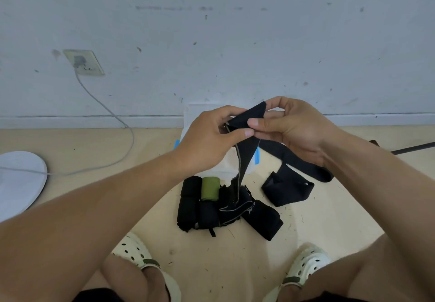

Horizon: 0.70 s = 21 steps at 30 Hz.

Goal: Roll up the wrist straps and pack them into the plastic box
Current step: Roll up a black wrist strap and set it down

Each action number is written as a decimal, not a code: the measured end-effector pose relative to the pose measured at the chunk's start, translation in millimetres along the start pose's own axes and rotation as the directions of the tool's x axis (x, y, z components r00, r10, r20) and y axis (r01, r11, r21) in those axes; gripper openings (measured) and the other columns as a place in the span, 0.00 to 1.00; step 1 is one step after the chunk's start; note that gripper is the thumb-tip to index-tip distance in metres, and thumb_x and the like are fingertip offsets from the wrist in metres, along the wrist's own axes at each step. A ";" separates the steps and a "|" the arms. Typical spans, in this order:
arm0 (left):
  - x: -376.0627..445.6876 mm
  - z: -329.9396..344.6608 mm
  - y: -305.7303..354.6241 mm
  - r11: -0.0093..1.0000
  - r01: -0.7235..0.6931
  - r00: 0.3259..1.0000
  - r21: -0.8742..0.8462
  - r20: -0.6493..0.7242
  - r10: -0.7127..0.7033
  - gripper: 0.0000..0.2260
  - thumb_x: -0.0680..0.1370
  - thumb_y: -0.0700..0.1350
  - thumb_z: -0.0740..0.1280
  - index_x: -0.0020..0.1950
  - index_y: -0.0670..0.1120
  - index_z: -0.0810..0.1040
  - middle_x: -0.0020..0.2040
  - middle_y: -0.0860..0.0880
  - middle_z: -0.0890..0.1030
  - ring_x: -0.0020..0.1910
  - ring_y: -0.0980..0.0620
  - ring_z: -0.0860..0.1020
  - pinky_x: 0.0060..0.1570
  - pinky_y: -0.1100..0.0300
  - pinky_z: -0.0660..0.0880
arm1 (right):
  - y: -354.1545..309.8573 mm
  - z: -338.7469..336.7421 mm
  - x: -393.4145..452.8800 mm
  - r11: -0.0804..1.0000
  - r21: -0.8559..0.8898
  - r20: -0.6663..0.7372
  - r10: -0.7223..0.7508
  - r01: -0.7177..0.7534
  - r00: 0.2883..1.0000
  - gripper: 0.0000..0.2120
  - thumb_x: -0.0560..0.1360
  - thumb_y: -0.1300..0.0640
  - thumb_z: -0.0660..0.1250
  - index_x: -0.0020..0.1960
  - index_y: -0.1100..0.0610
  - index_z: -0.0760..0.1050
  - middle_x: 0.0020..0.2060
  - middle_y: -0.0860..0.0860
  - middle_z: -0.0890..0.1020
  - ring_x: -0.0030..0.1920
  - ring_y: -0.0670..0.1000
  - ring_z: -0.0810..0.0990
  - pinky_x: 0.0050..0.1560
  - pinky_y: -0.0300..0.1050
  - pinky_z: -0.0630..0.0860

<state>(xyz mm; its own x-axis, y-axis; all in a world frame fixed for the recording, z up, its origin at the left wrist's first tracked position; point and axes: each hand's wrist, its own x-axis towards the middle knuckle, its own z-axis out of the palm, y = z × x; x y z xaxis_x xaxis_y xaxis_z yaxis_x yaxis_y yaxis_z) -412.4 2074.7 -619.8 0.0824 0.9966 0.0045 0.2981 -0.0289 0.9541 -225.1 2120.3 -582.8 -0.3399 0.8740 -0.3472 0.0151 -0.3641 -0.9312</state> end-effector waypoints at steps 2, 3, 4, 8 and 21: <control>0.3 -1.2 0.1 1.000 0.006 1.000 -0.001 -0.009 -0.006 0.12 0.79 0.39 0.74 0.63 0.48 0.83 0.56 0.52 0.87 0.53 0.55 0.86 0.60 0.57 0.80 | 0.9 1.3 -1.9 0.996 -0.062 -0.031 -0.072 0.070 0.997 0.13 0.71 0.70 0.76 0.48 0.59 0.76 0.34 0.49 0.86 0.39 0.50 0.88 0.45 0.40 0.84; 0.3 -1.8 0.7 1.000 0.013 1.000 0.003 -0.016 -0.013 0.12 0.80 0.39 0.73 0.62 0.47 0.83 0.56 0.52 0.87 0.53 0.55 0.86 0.60 0.55 0.81 | 1.6 1.8 -2.2 0.988 -0.114 -0.047 -0.114 0.108 0.992 0.14 0.71 0.70 0.77 0.47 0.58 0.76 0.31 0.47 0.84 0.37 0.49 0.86 0.43 0.39 0.84; 0.4 -2.3 1.5 1.000 0.023 1.000 0.007 -0.020 -0.023 0.11 0.80 0.39 0.73 0.62 0.47 0.83 0.55 0.52 0.87 0.53 0.54 0.86 0.61 0.53 0.81 | 2.3 2.0 -1.9 0.971 -0.192 -0.066 -0.160 0.145 0.985 0.14 0.70 0.68 0.78 0.47 0.57 0.76 0.30 0.44 0.83 0.34 0.47 0.85 0.42 0.38 0.83; 1.4 -4.5 4.1 0.997 0.058 0.997 0.059 -0.044 -0.056 0.09 0.81 0.41 0.72 0.61 0.48 0.84 0.52 0.52 0.87 0.52 0.51 0.85 0.60 0.46 0.80 | 5.3 -1.0 0.7 0.833 -0.517 -0.109 -0.293 0.198 0.950 0.19 0.68 0.57 0.83 0.52 0.51 0.76 0.41 0.44 0.81 0.34 0.43 0.80 0.37 0.38 0.80; 1.8 -7.5 9.1 0.975 0.193 0.980 -0.107 0.078 -0.185 0.07 0.81 0.50 0.71 0.54 0.48 0.83 0.49 0.46 0.86 0.52 0.45 0.85 0.62 0.42 0.81 | 8.0 -6.6 3.3 0.723 -0.589 0.098 -0.378 0.360 0.921 0.07 0.76 0.59 0.76 0.47 0.50 0.80 0.45 0.55 0.85 0.38 0.53 0.80 0.46 0.49 0.77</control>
<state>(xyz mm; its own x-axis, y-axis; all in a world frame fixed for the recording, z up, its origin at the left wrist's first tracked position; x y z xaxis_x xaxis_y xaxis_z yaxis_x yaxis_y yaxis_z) -416.7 2076.9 -608.9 0.0992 0.9757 -0.1955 0.2047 0.1723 0.9635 -219.9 2122.4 -592.1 -0.4111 0.9106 0.0429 0.4429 0.2407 -0.8637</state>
